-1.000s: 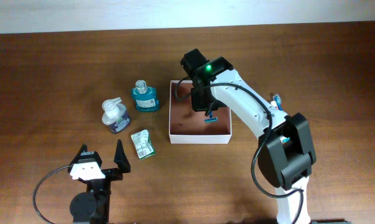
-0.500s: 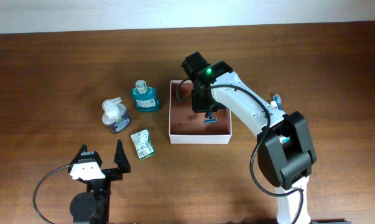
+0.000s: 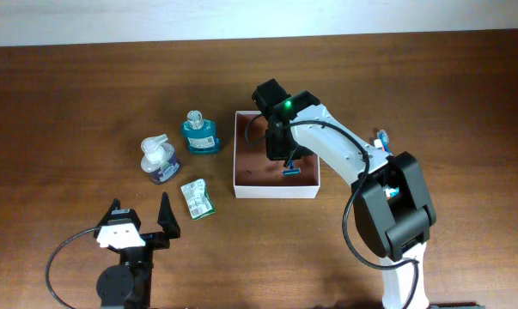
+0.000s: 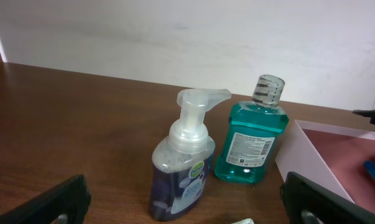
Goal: Pack container
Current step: 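Lower the razor into the box and open the right gripper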
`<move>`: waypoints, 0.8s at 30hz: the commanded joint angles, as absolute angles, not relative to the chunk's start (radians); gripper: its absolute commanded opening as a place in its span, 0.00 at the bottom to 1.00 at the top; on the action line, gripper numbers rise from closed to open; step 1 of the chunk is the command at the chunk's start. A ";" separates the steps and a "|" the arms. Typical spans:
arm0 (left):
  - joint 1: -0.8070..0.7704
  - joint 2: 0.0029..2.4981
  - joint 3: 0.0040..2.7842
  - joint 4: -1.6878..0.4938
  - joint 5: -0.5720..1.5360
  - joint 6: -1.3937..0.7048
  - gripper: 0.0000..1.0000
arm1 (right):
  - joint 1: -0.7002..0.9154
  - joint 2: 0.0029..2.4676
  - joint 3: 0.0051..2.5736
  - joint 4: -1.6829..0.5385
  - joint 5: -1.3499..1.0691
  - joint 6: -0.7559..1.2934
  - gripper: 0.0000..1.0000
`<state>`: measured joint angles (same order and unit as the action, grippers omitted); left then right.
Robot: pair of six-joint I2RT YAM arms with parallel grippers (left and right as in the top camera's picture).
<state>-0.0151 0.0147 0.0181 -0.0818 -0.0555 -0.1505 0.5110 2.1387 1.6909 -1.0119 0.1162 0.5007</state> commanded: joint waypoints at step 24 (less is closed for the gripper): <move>-0.010 0.006 0.009 -0.080 -0.047 -0.141 1.00 | 0.508 2.150 1.625 -0.949 0.311 0.502 0.05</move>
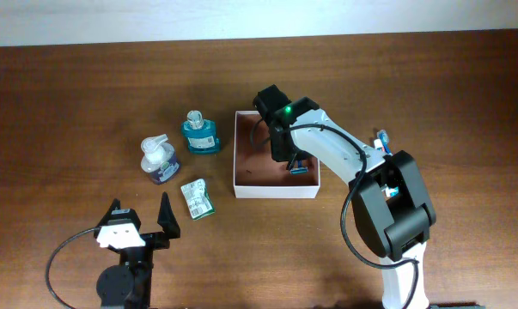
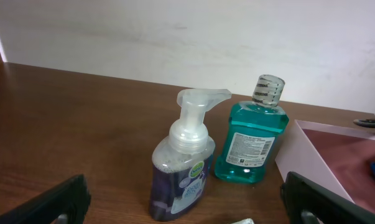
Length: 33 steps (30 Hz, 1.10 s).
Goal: Pack container
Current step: 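Lower the razor into the box and open the right gripper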
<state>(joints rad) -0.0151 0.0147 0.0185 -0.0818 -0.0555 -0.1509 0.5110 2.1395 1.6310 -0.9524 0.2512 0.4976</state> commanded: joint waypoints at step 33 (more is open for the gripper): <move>-0.010 0.006 0.009 -0.080 -0.047 -0.141 0.99 | 0.508 2.150 1.625 -0.920 0.330 0.442 0.05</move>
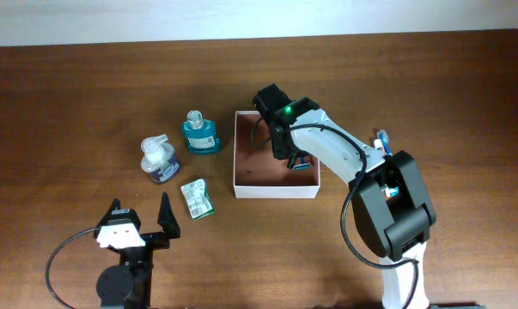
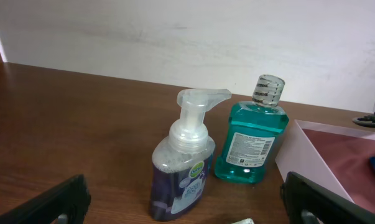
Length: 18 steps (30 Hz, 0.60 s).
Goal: Pack container
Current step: 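Lower the razor into the box and open the right gripper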
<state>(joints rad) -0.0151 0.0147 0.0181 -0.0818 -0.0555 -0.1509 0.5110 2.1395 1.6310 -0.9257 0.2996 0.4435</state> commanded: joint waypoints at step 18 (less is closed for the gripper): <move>-0.010 0.006 0.009 -0.080 -0.047 -0.141 0.99 | 0.508 2.149 1.640 -0.923 0.334 0.418 0.23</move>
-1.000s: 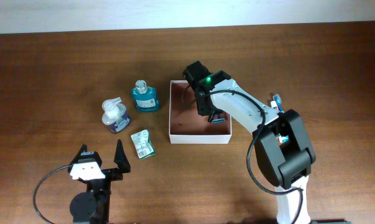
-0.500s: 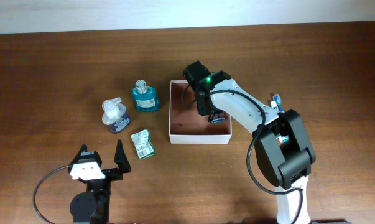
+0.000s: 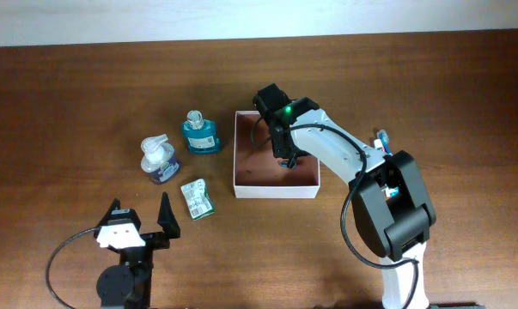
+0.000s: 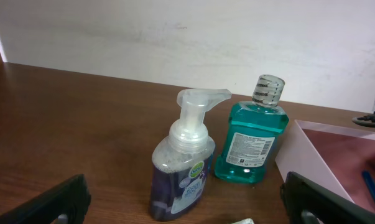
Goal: Pack container
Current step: 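Lower the razor into the box and open the right gripper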
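A white box (image 3: 276,191) with a brown-pink floor sits mid-table; its near corner shows in the left wrist view (image 4: 306,155). My right gripper (image 3: 288,157) is down inside it, apparently open. A thin blue item (image 4: 372,190) lies on the box floor, apart from the fingers and hidden from the overhead view. Left of the box stand a purple pump soap bottle (image 3: 158,160) (image 4: 184,168) and a teal mouthwash bottle (image 3: 200,135) (image 4: 252,134). A green packet (image 3: 198,197) lies flat. My left gripper (image 3: 143,221) (image 4: 184,205) rests open near the front edge, facing the bottles.
A small white, blue and red object (image 3: 381,137) lies right of the box beside the right arm's base (image 3: 396,215). A pale wall runs along the table's far edge.
The blue item, held up by the right gripper 0.6 s ago, now lies lower on the box floor, apart from the fingers. The right gripper shifted slightly left. The left arm has not moved.
The right gripper first held the blue item over the front right of the box. It then held it lower and farther right inside the box. Now the item lies on the box floor. Bottles, packet and left gripper stayed put.
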`<move>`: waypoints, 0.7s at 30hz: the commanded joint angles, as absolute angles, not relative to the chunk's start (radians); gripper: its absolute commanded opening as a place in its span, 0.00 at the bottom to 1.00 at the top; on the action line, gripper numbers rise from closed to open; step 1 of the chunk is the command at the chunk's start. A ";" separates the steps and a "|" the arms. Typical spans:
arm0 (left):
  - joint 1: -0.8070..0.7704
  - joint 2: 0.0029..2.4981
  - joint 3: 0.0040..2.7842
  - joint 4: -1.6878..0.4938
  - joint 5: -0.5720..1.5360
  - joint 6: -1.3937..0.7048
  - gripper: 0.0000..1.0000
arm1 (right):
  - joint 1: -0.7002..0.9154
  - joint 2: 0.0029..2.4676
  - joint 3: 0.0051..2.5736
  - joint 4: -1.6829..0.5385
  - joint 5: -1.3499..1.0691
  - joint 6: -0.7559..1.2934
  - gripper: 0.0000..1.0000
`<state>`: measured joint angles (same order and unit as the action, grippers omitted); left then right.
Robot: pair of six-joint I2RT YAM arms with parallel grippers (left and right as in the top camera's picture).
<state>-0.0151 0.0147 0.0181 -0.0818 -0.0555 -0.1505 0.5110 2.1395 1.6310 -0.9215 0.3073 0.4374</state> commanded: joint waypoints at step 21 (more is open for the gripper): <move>-0.010 0.006 0.009 -0.080 -0.047 -0.141 0.99 | 0.511 2.150 1.828 -1.123 0.068 0.304 0.04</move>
<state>-0.0151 0.0147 0.0181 -0.0818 -0.0555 -0.1505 0.5110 2.1445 1.8961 -1.1412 0.1093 0.3550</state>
